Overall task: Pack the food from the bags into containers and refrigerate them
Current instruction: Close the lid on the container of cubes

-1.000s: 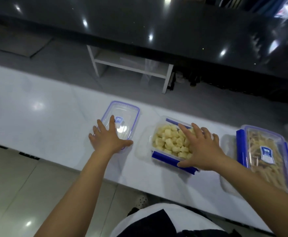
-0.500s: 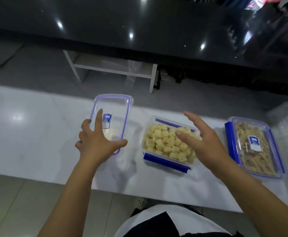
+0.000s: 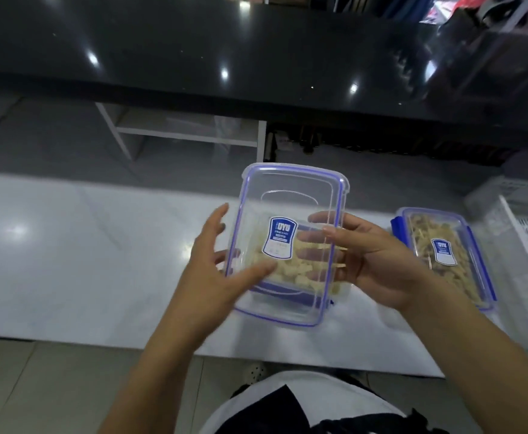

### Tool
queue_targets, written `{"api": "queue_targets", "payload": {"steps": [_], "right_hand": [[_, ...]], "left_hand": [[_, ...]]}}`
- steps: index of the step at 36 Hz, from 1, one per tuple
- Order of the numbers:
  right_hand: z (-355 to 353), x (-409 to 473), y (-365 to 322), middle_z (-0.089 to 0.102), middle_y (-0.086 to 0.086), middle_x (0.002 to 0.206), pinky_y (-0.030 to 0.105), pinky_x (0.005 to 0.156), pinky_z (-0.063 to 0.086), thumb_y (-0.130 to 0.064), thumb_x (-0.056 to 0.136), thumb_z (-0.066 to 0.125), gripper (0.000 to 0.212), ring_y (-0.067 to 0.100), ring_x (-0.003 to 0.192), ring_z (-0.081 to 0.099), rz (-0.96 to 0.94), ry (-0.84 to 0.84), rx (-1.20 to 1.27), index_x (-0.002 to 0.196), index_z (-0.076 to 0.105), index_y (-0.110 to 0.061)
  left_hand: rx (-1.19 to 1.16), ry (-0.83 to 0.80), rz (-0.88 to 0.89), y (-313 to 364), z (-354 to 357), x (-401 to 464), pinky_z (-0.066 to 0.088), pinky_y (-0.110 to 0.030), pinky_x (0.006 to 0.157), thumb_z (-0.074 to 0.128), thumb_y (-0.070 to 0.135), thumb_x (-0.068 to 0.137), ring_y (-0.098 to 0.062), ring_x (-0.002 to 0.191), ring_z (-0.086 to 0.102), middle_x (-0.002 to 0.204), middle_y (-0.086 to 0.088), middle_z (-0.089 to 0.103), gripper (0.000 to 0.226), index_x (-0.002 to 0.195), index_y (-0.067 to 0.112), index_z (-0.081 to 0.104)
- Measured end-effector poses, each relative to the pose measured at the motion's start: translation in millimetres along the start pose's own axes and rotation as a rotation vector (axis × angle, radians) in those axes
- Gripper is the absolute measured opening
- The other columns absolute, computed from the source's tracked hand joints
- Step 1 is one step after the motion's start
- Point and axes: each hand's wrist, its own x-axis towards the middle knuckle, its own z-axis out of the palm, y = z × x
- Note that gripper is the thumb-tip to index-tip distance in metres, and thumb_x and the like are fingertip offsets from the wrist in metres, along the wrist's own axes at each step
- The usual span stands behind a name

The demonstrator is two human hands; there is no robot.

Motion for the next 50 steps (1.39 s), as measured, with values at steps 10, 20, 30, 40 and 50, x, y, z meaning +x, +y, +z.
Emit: {"api": "queue_targets", "payload": {"steps": [10, 20, 30, 40, 50], "right_hand": [[-7, 10, -23, 0.072, 0.006, 0.119, 0.047, 0.077, 0.062, -0.024, 0.087, 0.075, 0.059, 0.029, 0.097, 0.073, -0.02, 0.044, -0.431, 0.141, 0.052, -0.025], [21, -8, 13, 0.005, -0.025, 0.162, 0.055, 0.113, 0.035, -0.088, 0.047, 0.071, 0.121, 0.017, 0.15, 0.02, -0.2, 0.122, -1.163, 0.142, -0.003, -0.071], [-1, -3, 14, 0.006, -0.029, 0.154, 0.054, 0.105, 0.046, -0.078, 0.046, 0.078, 0.121, 0.023, 0.14, 0.035, -0.209, 0.187, -1.135, 0.141, 0.003, -0.071], [-71, -20, -20, 0.005, -0.014, 0.161, 0.051, 0.109, 0.04, -0.077, 0.046, 0.071, 0.117, 0.03, 0.141, 0.034, -0.107, 0.166, -1.626, 0.141, 0.003, -0.073], [-106, -34, -17, -0.012, -0.011, 0.164, 0.05, 0.119, 0.015, -0.085, 0.048, 0.056, 0.113, 0.024, 0.151, 0.005, 0.128, -0.097, -2.004, 0.133, -0.018, -0.077]], "left_hand": [[-0.607, -0.204, -0.09, 6, -8, 3, 0.062, -0.046, 0.07, 0.073, 0.017, 0.08, -0.034, 0.107, 0.072, 0.12, -0.012, 0.074, 0.055, 0.131, 0.026, 0.058], [-0.719, -0.047, -0.003, 3, 51, -3, 0.062, -0.041, 0.067, 0.069, 0.005, 0.089, -0.031, 0.104, 0.074, 0.115, -0.009, 0.076, 0.04, 0.121, 0.025, 0.055], [-0.761, -0.102, 0.007, 5, 70, -5, 0.062, -0.038, 0.072, 0.082, 0.019, 0.075, -0.03, 0.105, 0.073, 0.117, -0.008, 0.075, 0.053, 0.12, 0.022, 0.055], [-0.284, 0.256, -0.062, -47, 32, 26, 0.047, -0.019, 0.079, 0.073, 0.023, 0.092, -0.007, 0.118, 0.059, 0.128, 0.016, 0.062, 0.039, 0.121, 0.045, 0.06], [-0.376, 0.031, -0.352, -100, 31, 26, 0.061, -0.046, 0.089, 0.065, 0.004, 0.092, -0.026, 0.109, 0.071, 0.129, -0.002, 0.064, 0.053, 0.131, 0.04, 0.059]]}}
